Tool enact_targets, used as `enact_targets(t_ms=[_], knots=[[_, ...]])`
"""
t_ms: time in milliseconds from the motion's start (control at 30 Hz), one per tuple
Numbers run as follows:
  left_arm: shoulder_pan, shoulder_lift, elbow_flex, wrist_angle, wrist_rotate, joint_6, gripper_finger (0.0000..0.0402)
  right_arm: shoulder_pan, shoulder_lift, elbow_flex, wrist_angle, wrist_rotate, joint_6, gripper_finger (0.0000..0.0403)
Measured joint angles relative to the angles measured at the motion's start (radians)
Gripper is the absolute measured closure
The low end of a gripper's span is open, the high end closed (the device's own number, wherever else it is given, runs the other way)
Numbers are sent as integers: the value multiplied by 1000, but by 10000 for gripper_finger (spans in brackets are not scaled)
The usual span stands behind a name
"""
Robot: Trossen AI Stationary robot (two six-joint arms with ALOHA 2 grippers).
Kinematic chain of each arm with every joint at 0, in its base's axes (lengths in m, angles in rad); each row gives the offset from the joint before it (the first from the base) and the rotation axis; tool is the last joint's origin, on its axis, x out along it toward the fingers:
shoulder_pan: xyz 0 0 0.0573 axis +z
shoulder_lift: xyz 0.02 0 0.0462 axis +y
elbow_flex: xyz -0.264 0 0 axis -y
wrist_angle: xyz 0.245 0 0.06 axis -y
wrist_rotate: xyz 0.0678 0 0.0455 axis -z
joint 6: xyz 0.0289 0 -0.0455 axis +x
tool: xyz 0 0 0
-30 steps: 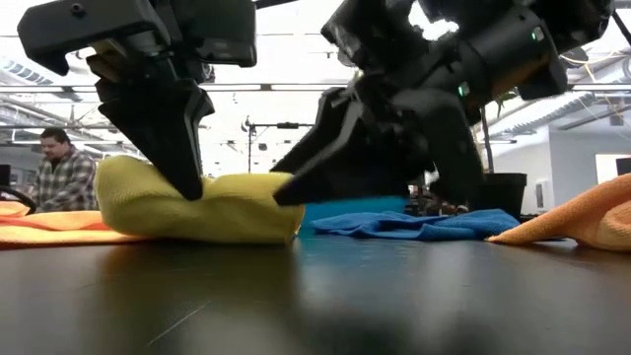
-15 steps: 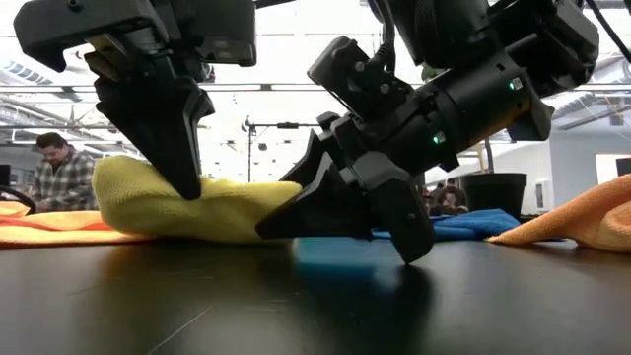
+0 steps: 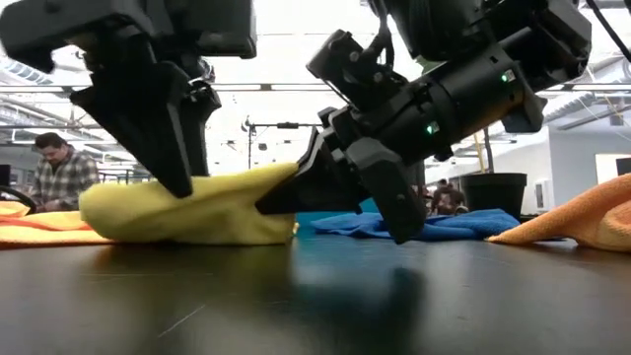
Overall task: Fold microfiber towels
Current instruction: Put the yellow microfiber towel into the bin
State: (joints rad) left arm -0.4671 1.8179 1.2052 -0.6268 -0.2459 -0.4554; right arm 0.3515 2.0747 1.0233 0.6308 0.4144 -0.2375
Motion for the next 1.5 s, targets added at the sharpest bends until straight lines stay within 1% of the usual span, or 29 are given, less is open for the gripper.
enact_targets(t_ms=[33, 100, 167, 200, 300, 400, 567, 633, 700, 800, 900, 967, 1000, 1167, 1367, 1500], knots=[[0, 0, 10, -1, -21, -6, 180, -4, 0, 0, 0, -2, 10, 399], [-3, -1, 31, 14, -76, -15, 147, -11, -2, 0, 3, -38, 36, 399], [-8, -2, 38, 49, -136, -9, 123, -16, -2, 0, 10, -74, 49, 400], [-8, -1, 38, 68, -149, -8, 115, -18, -2, 0, 14, -80, 55, 400], [-3, 22, 39, 110, -147, -15, 102, -19, -2, 0, 17, -79, 66, 400], [8, 58, 39, 105, -119, -27, 105, -18, -2, 0, 26, -79, 69, 401], [23, 79, 39, 44, -111, -85, 136, -18, -2, 0, 31, -86, 76, 402], [32, 80, 38, 3, -111, -104, 155, -18, -2, 0, 40, -113, 77, 402], [39, 80, 38, -1, -111, -104, 180, -18, -2, 0, 46, -131, 78, 402], [48, 80, 38, -7, -111, -82, 233, -18, -2, 0, 56, -131, 74, 402], [54, 80, 38, -4, -96, -43, 309, -19, -2, 0, 69, -128, 48, 392], [58, 79, 38, -7, -80, -20, 367, -19, -2, 0, 69, -121, 34, 374], [58, 73, 38, -14, -74, -12, 383, -19, -2, 0, 69, -108, 25, 363], [60, 11, 38, -68, -46, 4, 394, -15, -3, 0, 70, -51, -19, 286], [53, -118, 38, -129, -72, 7, 397, -16, -6, 3, 126, -47, -41, 186], [52, -190, 37, -134, -72, 47, 398, -18, -6, 3, 171, -47, -75, 137]])
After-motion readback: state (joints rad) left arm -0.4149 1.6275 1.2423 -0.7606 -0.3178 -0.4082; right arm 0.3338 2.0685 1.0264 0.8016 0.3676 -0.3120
